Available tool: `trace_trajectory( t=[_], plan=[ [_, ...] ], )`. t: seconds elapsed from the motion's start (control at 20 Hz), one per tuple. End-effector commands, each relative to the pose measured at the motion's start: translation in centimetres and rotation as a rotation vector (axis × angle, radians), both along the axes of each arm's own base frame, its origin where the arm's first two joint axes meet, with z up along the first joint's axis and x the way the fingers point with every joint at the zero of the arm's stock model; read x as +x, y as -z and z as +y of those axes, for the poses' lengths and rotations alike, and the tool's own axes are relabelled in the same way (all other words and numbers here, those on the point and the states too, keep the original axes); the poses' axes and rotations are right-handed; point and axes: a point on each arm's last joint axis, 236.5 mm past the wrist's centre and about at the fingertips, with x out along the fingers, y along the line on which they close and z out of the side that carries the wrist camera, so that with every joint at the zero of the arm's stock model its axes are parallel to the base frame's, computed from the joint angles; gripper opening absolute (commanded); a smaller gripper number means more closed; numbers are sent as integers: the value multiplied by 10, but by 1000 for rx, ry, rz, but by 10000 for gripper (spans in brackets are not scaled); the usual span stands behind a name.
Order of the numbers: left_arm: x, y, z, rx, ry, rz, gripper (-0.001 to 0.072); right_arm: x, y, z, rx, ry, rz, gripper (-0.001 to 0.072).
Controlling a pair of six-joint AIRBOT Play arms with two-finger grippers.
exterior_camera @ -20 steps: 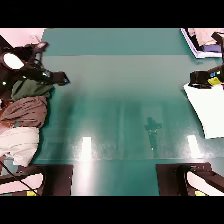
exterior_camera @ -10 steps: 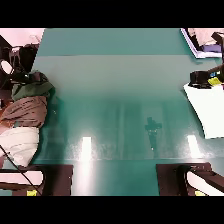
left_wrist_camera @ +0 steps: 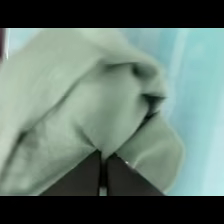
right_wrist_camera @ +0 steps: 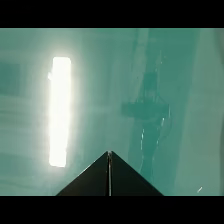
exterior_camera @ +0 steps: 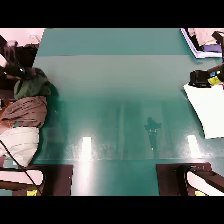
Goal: Fold the shirts.
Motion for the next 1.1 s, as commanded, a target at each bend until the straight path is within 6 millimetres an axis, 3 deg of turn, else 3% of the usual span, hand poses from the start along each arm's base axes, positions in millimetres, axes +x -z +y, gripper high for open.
trace_trajectory(
  t=[0.0, 0.1, 0.2, 0.3, 0.4, 0.55, 0.65, 0.9, 0.95, 1.0, 1.05],
  plan=[
    [-1, -132, -65, -67, 227, -228, 24, 6, -11, 3, 11, -2, -40, 16],
    [-34, -226, -127, -105, 438, -406, 23, 13, -33, 11, 41, -12, -102, 16],
    [-83, -295, -186, -156, 604, -533, 23, 21, -60, 12, 47, -14, -179, 16],
    [-130, -331, -233, -173, 747, -598, 24, 26, -86, 12, 43, -15, -249, 16],
    [-160, -341, -274, -195, 869, -608, 24, 27, -111, 12, 39, -17, -308, 15],
    [-180, -324, -329, -251, 1018, -550, 24, 21, -140, 13, 31, -26, -363, 16],
    [-181, -298, -366, -289, 1102, -469, 24, 18, -154, 13, 28, -29, -390, 16],
    [-164, -187, -446, -371, 1202, -160, 26, 4, -156, 14, 20, -46, -352, 16],
    [-154, -164, -452, -369, 1191, -116, 152, 0, -152, 14, 19, -49, -331, 16],
    [-145, -146, -453, -366, 1159, -78, 462, -3, -149, 14, 18, -53, -313, 16],
    [-133, -134, -445, -361, 1096, -39, 590, -5, -147, 14, 17, -55, -300, 16]
  ],
)
